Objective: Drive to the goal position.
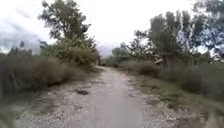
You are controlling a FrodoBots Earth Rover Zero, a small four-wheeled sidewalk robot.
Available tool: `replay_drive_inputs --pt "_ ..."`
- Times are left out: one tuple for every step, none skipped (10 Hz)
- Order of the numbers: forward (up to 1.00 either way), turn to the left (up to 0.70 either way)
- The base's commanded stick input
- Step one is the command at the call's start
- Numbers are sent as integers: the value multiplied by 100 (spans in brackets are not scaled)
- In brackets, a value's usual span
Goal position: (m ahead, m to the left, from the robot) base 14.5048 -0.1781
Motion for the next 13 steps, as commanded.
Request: replay_drive_inputs --pt "50 0" --pt "50 0" --pt "50 0" --pt "50 0" --pt "50 0" --pt "50 0" --pt "50 0" --pt "50 0" --pt "50 0" --pt "50 0" --pt "50 0" --pt "50 -1" --pt "50 -39"
